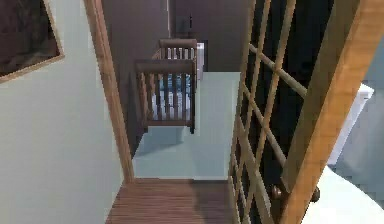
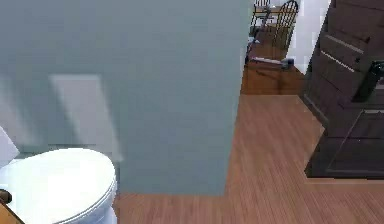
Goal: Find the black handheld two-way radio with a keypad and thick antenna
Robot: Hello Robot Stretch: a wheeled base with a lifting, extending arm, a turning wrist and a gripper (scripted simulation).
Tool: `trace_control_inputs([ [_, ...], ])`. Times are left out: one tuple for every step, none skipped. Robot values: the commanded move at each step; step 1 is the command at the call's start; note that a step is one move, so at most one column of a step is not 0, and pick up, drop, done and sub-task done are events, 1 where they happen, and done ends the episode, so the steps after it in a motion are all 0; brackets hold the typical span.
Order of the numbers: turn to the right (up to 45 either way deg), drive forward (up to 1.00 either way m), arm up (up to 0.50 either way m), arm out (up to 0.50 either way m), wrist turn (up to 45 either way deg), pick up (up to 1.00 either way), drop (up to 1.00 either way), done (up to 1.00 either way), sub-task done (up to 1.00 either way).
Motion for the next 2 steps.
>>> trace_control_inputs([
  [0.0,1.0,0.0,0.0,0.0,0.0,0.0,0.0,0.0],
  [3.0,0.0,0.0,0.0,0.0,0.0,0.0,0.0,0.0],
])
